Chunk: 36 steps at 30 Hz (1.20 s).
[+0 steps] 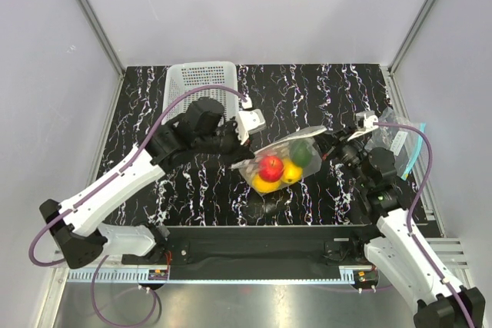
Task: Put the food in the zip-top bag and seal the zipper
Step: Zip the zipper food storage bag at the center of the board, then place the zipper food storage bag at the center of the board.
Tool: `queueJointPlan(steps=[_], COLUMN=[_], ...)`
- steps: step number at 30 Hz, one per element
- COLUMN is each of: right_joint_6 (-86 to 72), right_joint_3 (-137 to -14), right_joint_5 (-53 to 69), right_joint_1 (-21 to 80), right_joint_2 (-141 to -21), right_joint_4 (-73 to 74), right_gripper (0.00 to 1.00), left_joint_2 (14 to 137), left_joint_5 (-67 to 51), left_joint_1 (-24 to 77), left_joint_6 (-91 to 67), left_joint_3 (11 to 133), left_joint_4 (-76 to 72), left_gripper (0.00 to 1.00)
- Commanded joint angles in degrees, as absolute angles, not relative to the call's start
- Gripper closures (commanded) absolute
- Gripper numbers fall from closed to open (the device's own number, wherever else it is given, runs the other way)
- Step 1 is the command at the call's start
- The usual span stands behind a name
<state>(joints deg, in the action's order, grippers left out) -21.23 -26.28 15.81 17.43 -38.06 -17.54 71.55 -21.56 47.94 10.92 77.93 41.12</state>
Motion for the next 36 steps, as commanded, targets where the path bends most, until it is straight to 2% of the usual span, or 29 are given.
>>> queueJointPlan(steps=[1, 10, 16, 19, 20, 21, 22, 24, 29, 36], right_joint_6=[-22.4, -23.8, -22.8, -21.1, -20.7, -20.5, -20.5, -20.5, -20.5, -20.6], right_joint_3=[-26.8, -26.8, -26.3, -25.8, -25.7, -25.6, -25.3, -25.1, -24.8, -24.0], right_joint_5=[0.9, -5.3, -3.4, 1.7, 2.4, 2.9, 3.2, 3.1, 2.7, 1.9], right_joint_1=[14.4, 12.1, 12.0, 12.0, 12.0, 12.0, 12.0, 12.0, 12.0, 12.0], right_joint_2=[-36.0, -34.5, -33.0, -33.2, -33.2, -33.0, -33.0, -32.8, -32.7, -32.3], right_joint_4=[-14.9, -11.1, -11.7, -13.8, -14.1, -14.5, -14.8, -14.9, -15.1, -15.6], right_gripper=[1.0, 1.0, 1.0, 0.62, 0.38, 0.28, 0.22, 0.16, 0.14, 0.14], left_joint_2=[67.7, 64.6, 63.5, 63.4, 63.5, 63.5, 63.5, 63.9, 65.6, 65.0], left_joint_5=[-18.4, -15.8, -15.4, -14.9, -14.4, -12.3, -11.3, -8.2, -6.7, 5.0], left_joint_1=[47.4, 46.6, 45.5, 45.4, 45.4, 45.4, 45.3, 44.5, 42.2, 36.6], left_joint_6=[10.1, 8.1, 7.2, 6.7, 6.0, 5.3, 4.8, 3.1, 0.5, -1.7], left_joint_3=[76.3, 72.1, 71.0, 70.9, 70.9, 70.8, 70.8, 70.8, 72.6, 71.1], left_joint_4=[44.1, 43.5, 43.4, 42.7, 42.3, 42.0, 41.7, 40.6, 40.6, 40.8], left_gripper=[1.0, 1.0, 1.0, 1.0, 1.0, 1.0, 1.0, 1.0, 1.0, 1.0])
